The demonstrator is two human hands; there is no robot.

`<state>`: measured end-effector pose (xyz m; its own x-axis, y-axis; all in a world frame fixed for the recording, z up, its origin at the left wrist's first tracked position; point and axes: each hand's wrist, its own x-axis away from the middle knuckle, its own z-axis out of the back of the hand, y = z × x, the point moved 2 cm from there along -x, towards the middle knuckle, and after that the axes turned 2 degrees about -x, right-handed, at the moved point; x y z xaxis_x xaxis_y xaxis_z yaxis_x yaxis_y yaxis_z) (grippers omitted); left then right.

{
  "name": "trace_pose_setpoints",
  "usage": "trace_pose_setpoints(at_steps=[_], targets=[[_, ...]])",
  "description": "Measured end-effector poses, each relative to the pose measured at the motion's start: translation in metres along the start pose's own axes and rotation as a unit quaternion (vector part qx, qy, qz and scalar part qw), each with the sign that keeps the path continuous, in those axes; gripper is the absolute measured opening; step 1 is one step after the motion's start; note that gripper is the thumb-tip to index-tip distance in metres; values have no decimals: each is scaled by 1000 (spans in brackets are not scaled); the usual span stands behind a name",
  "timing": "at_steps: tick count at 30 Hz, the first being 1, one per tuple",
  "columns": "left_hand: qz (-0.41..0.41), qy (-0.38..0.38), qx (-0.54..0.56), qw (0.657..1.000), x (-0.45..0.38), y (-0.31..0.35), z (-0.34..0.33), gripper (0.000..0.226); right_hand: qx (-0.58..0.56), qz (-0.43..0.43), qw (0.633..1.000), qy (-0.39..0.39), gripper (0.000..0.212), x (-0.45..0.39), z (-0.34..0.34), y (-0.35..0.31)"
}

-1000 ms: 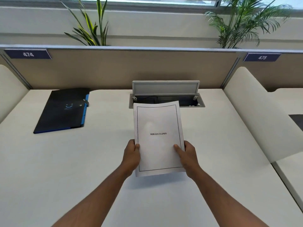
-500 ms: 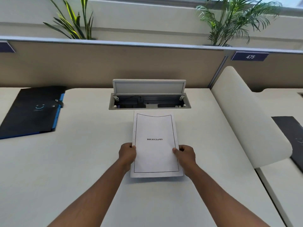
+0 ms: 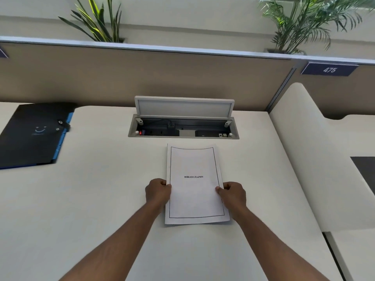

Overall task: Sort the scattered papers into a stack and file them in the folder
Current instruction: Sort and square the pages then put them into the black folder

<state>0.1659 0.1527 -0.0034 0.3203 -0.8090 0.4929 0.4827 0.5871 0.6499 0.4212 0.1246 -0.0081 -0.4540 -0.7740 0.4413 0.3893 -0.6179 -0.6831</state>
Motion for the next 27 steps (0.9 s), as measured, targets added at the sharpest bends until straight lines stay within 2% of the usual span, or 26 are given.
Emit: trace_pose_setpoints(at_steps=[3, 8, 10, 11, 12, 14, 15, 17, 20, 24, 27], targets=[[-16, 0, -62, 998, 2, 0, 6, 45, 18, 5, 1000, 10, 32, 2, 2, -1], [-66, 0, -112, 991, 0, 3, 22, 41, 42, 17, 998, 36, 27, 4, 10, -7], [-74, 7, -91, 993, -2, 4, 26, 39, 41, 27, 998, 40, 7, 3, 12, -12], [-68, 2, -62, 996, -3, 6, 27, 35, 27, 26, 998, 43, 21, 3, 13, -17], [-55, -8, -22, 998, -3, 9, 28, 27, 23, 34, 998, 42, 23, 3, 15, -20], [-23, -25, 43, 999, -4, 11, 27, 13, 28, 53, 998, 37, 11, 3, 16, -25], [-7, -29, 61, 998, -4, 12, 26, 11, 35, 54, 997, 31, 19, 3, 15, -27], [20, -35, 101, 994, -4, 13, 24, 10, 55, 63, 996, 33, 31, 2, 15, -29], [46, -45, 150, 987, -5, 15, 22, 14, 72, 67, 995, 31, 35, -1, 14, -28], [60, -41, 159, 985, -6, 15, 22, 26, 76, 56, 995, 26, 38, -5, 14, -29], [54, -42, 138, 988, -4, 18, 21, 22, 74, 48, 996, 23, 39, -6, 14, -29]])
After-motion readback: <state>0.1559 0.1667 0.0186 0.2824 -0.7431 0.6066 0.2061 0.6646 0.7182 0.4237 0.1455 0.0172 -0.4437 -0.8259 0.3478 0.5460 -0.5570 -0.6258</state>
